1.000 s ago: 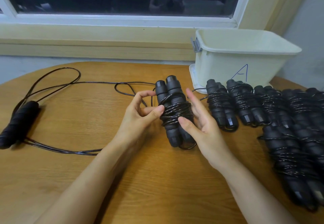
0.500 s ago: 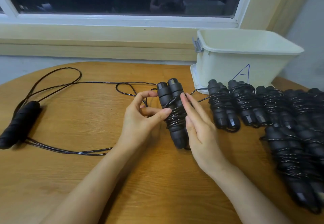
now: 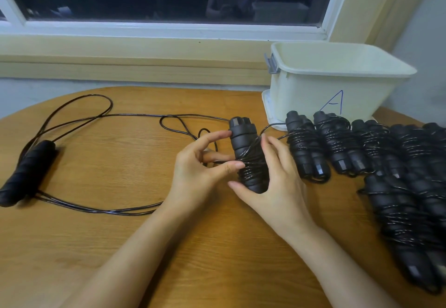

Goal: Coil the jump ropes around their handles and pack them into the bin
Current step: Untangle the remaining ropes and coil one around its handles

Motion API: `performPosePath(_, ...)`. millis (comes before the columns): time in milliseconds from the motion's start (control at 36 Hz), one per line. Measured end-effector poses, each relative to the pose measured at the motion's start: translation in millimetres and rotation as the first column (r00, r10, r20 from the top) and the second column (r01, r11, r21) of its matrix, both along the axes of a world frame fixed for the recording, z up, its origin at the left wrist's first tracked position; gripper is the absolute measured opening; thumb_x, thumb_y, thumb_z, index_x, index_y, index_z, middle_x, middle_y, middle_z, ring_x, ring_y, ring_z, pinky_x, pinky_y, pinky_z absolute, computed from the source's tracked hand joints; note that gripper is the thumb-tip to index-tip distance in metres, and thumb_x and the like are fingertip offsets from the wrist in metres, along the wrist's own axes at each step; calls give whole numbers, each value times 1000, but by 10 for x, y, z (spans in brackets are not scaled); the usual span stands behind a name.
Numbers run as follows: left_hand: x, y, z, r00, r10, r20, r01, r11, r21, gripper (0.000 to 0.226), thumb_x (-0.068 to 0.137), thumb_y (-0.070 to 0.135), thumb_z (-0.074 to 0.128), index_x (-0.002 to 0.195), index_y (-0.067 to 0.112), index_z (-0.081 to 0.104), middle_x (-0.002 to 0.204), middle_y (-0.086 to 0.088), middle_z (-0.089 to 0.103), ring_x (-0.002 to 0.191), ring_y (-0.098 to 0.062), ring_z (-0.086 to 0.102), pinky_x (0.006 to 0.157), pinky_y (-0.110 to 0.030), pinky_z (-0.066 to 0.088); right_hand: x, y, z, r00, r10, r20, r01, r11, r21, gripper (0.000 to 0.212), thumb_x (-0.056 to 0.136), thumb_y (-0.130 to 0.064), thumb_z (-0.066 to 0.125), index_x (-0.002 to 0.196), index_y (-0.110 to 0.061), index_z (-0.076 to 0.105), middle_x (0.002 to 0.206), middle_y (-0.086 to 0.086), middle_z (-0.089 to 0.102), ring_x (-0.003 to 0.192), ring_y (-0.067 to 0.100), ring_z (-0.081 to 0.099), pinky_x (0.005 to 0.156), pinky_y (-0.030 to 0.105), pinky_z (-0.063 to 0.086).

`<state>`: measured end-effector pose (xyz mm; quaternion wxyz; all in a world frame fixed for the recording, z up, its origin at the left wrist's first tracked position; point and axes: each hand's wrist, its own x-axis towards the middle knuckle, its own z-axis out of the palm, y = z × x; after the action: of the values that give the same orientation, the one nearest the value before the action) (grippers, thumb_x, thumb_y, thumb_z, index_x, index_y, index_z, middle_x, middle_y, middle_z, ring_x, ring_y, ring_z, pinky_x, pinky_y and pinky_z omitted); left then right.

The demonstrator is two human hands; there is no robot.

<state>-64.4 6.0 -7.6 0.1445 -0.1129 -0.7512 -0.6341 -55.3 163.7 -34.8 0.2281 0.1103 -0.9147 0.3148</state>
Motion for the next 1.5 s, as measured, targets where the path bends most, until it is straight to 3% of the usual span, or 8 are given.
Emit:
performPosePath(167, -33, -20, -52, 997, -56, -54, 55, 998, -21, 49, 72, 21, 77, 117, 30, 60, 81, 14, 76, 86, 0, 70, 87, -6, 40, 1, 5, -18, 998, 54, -19, -55, 992, -116, 97, 76, -37, 82, 155, -20, 29, 142, -2, 51, 126, 12, 49, 91, 23, 43)
performPosePath(444, -167, -103, -187, 999, -50, -18, 52, 989, 139, 86, 65, 36, 81, 140, 23, 40, 100, 8, 69, 96, -11, 62, 96, -32, 50, 34, -39, 9, 963, 266, -38, -256, 867, -428, 82, 80, -41, 69, 152, -31, 30, 140, -5, 56, 131, 8, 50, 106, 26, 45)
performPosePath(694, -105, -108, -87, 953, -267, 142, 224, 939, 260, 113, 62, 62, 81, 149, 8, 34, 125, 2, 68, 121, -13, 61, 91, -19, 49, 70, -39, 83, 882, 472, 3, -376, 705, -601, 73, 84, -27, 71, 147, -33, 35, 149, -8, 47, 136, 3, 44, 106, 18, 40)
performPosePath(778, -82, -101, -50, 956, -258, 139, 219, 944, 248, 104, 65, 59, 80, 146, 6, 40, 122, 0, 69, 117, -13, 63, 90, -19, 50, 65, -53, 63, 881, 472, 12, -377, 718, -585, 71, 85, -35, 66, 149, -30, 35, 150, -8, 44, 141, 6, 38, 112, 26, 36)
performPosePath(944, -93, -71, -103, 978, -159, 132, 131, 972, 197, 55, 74, 33, 75, 125, 21, 56, 104, 4, 75, 100, -8, 69, 79, -19, 52, 64, -66, 40, 919, 393, 22, -350, 840, -415, 77, 83, -43, 66, 151, -21, 36, 148, -10, 38, 139, 2, 37, 107, 9, 31)
performPosePath(1194, -88, -81, -64, 985, -100, 144, 80, 987, 137, 47, 77, 24, 79, 118, 32, 58, 101, 9, 76, 99, -7, 70, 78, -17, 52, 58, -81, -15, 915, 403, 23, -354, 830, -431, 75, 90, -44, 59, 153, -36, 20, 156, -11, 36, 144, 1, 30, 114, 17, 29)
performPosePath(1389, -76, -106, 0, 977, -131, 170, 89, 968, 233, 66, 74, 17, 69, 137, 8, 51, 90, 4, 77, 89, -6, 72, 76, -13, 51, 31, 24, 93, 871, 485, 76, -363, 740, -567, 65, 97, -34, 53, 151, -38, 17, 155, -12, 36, 141, -3, 33, 112, 16, 31)
performPosePath(1500, -67, -89, 28, 980, -67, 190, 18, 969, 245, 48, 68, 17, 72, 114, 24, 59, 77, 9, 76, 79, -2, 72, 70, -10, 50, 5, 29, 78, 892, 449, 53, -366, 786, -497, 58, 99, -31, 47, 150, -37, 21, 157, -11, 31, 145, -1, 26, 116, 17, 26)
